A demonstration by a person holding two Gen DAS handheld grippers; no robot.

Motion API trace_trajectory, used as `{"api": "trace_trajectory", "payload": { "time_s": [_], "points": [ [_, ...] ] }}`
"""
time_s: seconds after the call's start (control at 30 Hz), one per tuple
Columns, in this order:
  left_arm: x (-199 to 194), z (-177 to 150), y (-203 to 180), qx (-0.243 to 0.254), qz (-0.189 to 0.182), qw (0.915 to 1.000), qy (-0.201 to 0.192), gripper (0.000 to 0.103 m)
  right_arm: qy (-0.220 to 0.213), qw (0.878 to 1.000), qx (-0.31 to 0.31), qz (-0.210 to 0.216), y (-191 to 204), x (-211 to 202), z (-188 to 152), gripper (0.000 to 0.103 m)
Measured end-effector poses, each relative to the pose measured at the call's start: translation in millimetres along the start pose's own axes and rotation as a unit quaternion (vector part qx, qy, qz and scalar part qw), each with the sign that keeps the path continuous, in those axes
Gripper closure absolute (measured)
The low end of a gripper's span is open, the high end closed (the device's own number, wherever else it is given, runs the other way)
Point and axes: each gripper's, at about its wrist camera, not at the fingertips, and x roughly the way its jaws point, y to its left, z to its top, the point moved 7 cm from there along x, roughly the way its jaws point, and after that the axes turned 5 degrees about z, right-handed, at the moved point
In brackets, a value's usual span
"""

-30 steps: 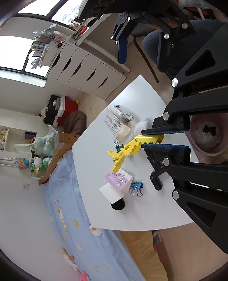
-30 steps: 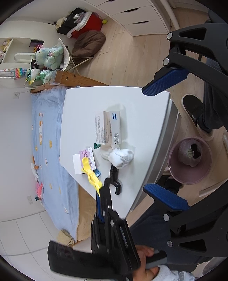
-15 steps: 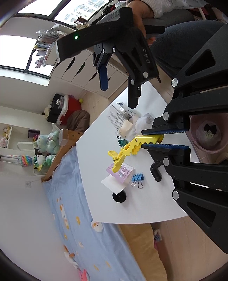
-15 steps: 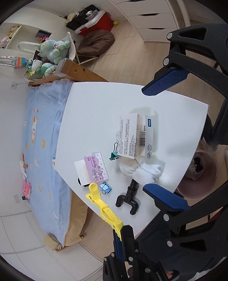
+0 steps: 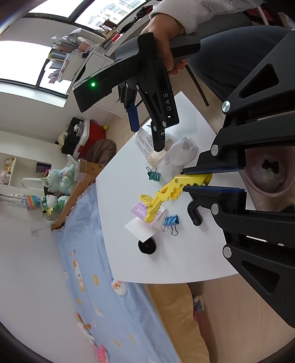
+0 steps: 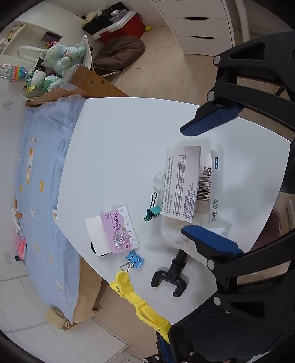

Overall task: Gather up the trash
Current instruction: 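Lift the yellow clip with the left gripper while the right gripper grasps the white box, then drop the white box and yellow clip into the wastebasket, opening both grippers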

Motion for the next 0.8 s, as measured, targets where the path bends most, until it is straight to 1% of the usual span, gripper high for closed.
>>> {"api": "trace_trajectory", "payload": {
  "time_s": [0.03, 0.33, 0.57, 0.8],
  "points": [
    [0, 0, 0, 0.0, 0.0, 1.0, 0.0, 0.094, 0.0, 1.0, 0.0, 0.0, 0, 1, 0, 0.038],
    [-1, -1, -1, 0.003, 0.0, 1.0, 0.001, 0.094, -0.022, 1.0, 0.002, -0.011, -4, -13, -1, 0.038],
    [-6, -3, -2, 0.011, 0.001, 0.9999, 0.004, 0.094, -0.049, 0.999, 0.008, -0.014, -2, -44, -6, 0.038],
    [-18, -4, -6, 0.021, -0.002, 0.9998, 0.002, 0.094, -0.081, 0.997, -0.006, 0.001, 20, -86, -18, 0.038]
  ]
}}
